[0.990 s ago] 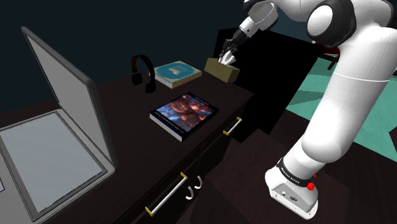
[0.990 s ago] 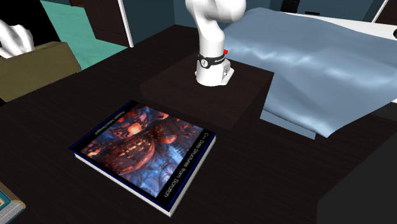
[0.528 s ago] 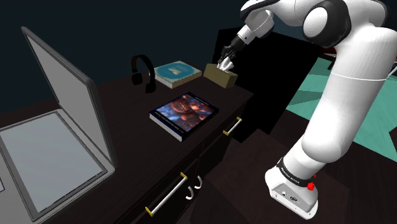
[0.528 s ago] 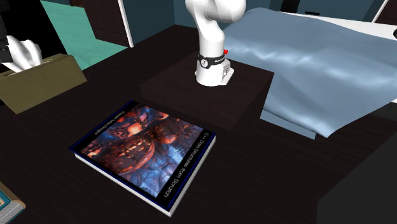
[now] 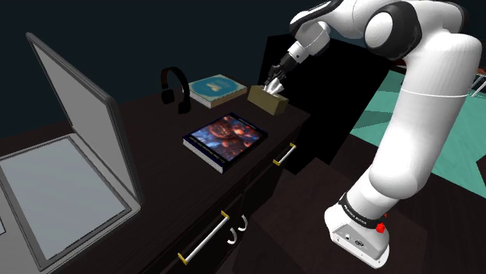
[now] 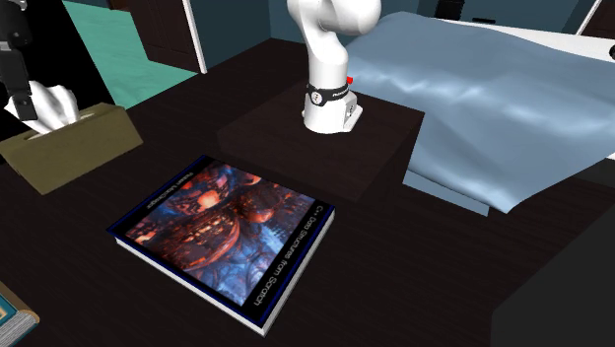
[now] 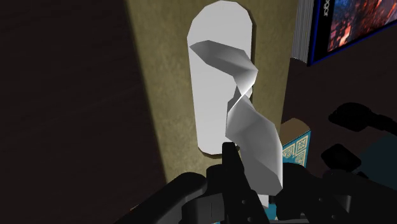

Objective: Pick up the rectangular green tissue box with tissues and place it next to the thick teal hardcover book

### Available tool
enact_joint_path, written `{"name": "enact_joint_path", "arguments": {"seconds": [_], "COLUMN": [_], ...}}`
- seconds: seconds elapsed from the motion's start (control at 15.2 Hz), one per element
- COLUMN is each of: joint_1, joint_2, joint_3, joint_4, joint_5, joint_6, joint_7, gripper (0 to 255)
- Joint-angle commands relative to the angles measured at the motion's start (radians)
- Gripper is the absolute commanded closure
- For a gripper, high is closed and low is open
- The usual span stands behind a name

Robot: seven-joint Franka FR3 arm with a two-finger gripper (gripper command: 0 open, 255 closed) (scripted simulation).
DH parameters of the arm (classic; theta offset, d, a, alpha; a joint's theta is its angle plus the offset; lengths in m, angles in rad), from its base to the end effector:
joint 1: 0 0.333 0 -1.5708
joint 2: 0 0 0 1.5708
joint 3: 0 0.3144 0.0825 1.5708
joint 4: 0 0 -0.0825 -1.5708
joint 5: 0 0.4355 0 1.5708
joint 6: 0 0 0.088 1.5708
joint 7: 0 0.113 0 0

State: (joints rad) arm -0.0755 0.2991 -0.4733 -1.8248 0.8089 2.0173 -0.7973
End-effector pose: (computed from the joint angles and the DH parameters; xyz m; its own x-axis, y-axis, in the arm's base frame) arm 0.6038 -0.2959 0.3601 0.9429 -0.1875 0.2753 -0.0362 -0.8792 -0.4750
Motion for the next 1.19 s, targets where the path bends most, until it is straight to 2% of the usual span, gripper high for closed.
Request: {"name": "enact_joint_path", "arguments": {"seconds": [0.0, 0.2, 0.73, 0.79, 1.12], "joint_1": [-0.002, -0.006, -0.006, -0.006, -0.006], "joint_2": [0.013, 0.034, 0.034, 0.034, 0.034], "joint_3": [0.004, 0.010, 0.010, 0.010, 0.010], "joint_4": [-0.011, -0.025, -0.025, -0.025, -0.025], "joint_5": [0.014, 0.035, 0.035, 0.035, 0.035], "joint_6": [0.016, 0.039, 0.039, 0.039, 0.039], "joint_7": [-0.019, -0.046, -0.046, -0.046, -0.046], "gripper": [255, 255, 255, 0, 0]}}
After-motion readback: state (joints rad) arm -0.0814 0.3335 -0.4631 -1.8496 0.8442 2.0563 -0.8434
